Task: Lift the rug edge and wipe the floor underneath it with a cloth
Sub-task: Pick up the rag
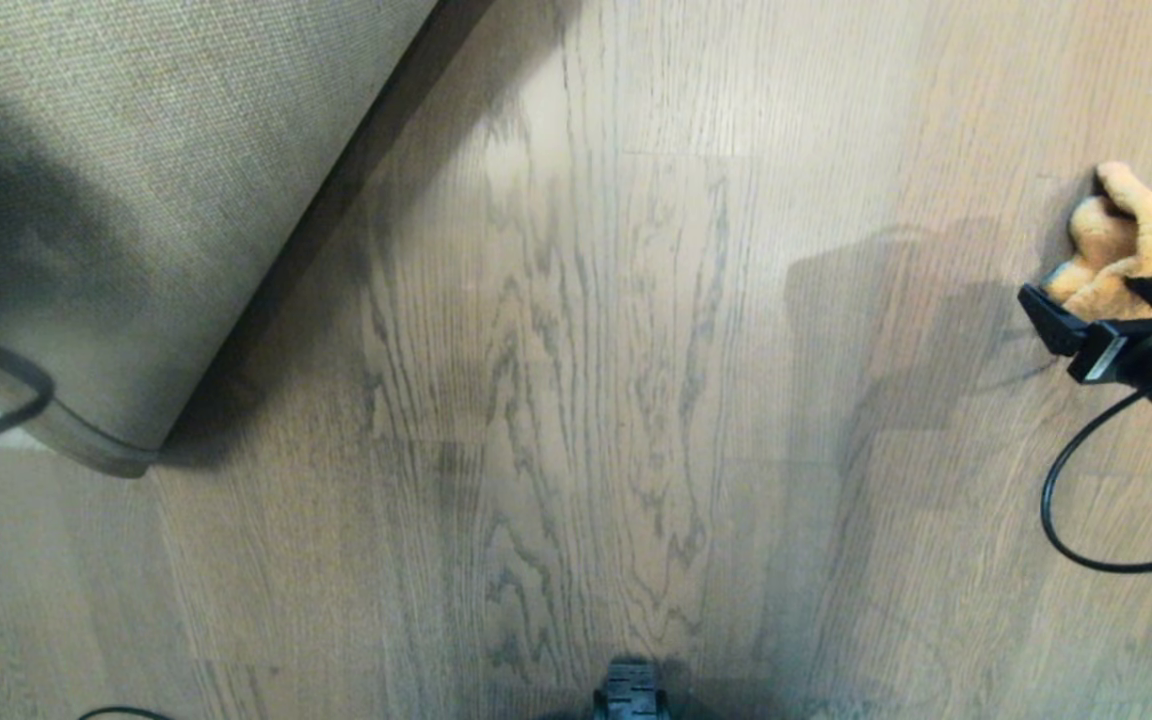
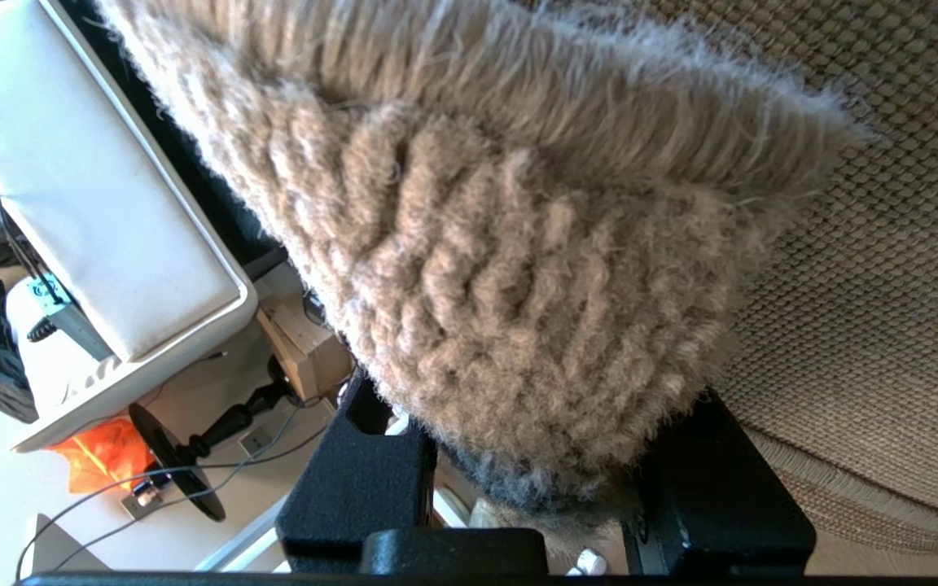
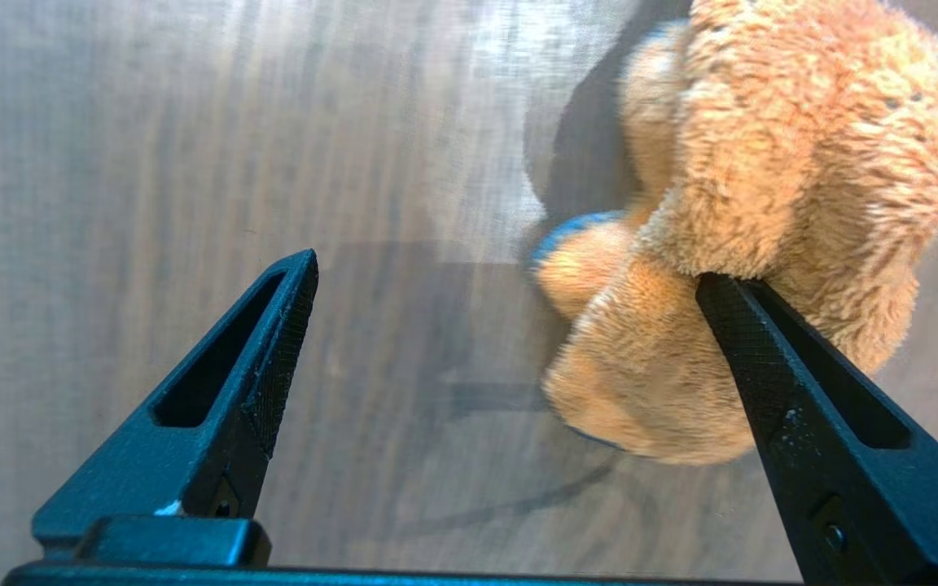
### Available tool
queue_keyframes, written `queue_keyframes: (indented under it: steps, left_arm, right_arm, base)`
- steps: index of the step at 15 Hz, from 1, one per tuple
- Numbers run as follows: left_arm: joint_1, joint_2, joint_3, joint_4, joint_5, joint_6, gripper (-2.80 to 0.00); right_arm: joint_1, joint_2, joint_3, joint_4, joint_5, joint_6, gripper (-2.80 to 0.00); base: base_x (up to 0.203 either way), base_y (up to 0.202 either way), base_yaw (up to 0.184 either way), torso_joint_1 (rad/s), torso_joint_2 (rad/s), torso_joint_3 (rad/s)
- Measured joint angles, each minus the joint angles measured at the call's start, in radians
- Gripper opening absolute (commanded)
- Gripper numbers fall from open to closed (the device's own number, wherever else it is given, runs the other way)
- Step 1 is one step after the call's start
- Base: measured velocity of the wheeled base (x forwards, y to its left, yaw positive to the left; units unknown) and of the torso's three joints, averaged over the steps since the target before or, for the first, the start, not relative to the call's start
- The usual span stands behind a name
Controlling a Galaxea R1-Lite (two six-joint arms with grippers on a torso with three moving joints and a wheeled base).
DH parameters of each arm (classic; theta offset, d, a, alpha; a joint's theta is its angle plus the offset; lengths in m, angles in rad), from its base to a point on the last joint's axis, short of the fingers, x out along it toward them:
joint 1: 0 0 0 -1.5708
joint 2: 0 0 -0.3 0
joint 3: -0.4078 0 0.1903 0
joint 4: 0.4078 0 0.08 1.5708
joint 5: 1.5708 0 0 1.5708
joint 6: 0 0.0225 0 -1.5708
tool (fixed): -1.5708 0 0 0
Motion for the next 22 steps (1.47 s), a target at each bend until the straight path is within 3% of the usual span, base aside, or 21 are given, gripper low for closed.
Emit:
queue_keyframes:
  steps: [10, 22]
  left_arm:
    - [-0.001, 0.001, 0.007, -0.002, -0.004, -0.001, -2.8]
    - [-0.003, 0.002, 0.025, -0.001, -0.003, -0.009, -2.8]
  right_arm:
    - [-0.09, -0.152, 0.082, 0.151, -0.001, -0.022, 0.0]
    - [-0.132, -0.064, -0.043, 0.118, -0.001, -0.067, 0.0]
  base:
    - [0.0, 0.0, 0.0, 0.0, 0.0, 0.0]
    - [0.0, 0.0, 0.0, 0.0, 0.0, 0.0]
